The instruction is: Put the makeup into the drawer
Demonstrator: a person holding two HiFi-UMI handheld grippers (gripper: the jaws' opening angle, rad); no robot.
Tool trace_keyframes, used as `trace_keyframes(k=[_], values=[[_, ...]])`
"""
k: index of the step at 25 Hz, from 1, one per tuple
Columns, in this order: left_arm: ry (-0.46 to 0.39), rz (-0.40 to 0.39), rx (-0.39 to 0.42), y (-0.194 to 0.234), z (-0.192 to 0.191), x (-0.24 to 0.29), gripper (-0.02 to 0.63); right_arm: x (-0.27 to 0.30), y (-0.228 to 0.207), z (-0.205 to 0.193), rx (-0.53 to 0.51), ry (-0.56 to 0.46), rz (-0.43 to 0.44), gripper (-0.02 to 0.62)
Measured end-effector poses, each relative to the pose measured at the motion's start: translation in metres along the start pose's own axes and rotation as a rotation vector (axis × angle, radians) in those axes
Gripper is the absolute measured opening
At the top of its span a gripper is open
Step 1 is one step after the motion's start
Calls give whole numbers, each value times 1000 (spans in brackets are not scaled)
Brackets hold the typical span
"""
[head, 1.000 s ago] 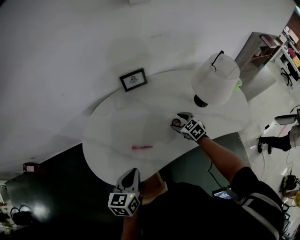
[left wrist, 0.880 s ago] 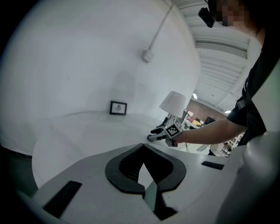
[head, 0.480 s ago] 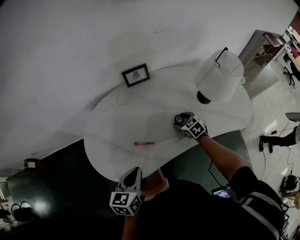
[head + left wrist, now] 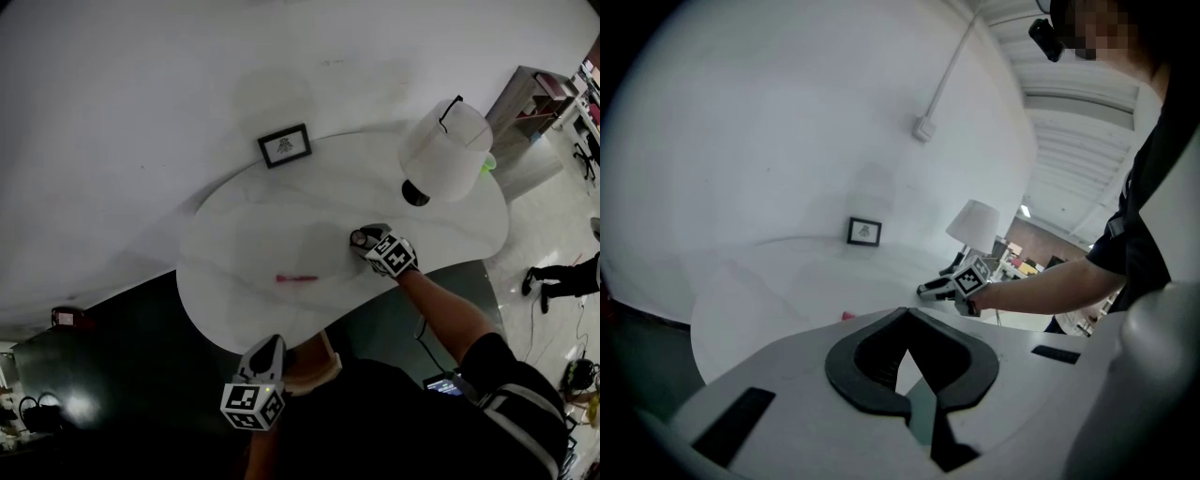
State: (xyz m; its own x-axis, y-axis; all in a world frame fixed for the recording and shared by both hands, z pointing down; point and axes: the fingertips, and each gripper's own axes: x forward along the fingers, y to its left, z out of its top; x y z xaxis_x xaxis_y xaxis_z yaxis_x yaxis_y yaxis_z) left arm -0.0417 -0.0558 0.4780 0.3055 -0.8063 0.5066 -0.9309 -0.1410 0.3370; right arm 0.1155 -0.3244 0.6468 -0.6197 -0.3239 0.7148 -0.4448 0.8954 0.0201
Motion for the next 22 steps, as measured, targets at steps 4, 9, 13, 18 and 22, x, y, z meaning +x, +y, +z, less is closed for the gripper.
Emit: trace_keyframes(k=[4, 9, 13, 18, 22], values=[[-16, 9, 5, 5, 2, -10, 11, -9, 23, 21, -16, -31, 25, 221], [-63, 33, -6, 21, 9, -30, 11, -23, 70, 50, -53, -83, 90, 221], [-100, 46, -1, 31, 16, -50, 11, -35, 117, 69, -102, -104, 146, 221], [-114, 55, 15, 44, 12, -73, 11, -45, 180, 87, -169, -137, 210, 221], [-116, 63, 8, 57, -1, -92, 11, -54, 230, 95, -220, -158, 255, 221]])
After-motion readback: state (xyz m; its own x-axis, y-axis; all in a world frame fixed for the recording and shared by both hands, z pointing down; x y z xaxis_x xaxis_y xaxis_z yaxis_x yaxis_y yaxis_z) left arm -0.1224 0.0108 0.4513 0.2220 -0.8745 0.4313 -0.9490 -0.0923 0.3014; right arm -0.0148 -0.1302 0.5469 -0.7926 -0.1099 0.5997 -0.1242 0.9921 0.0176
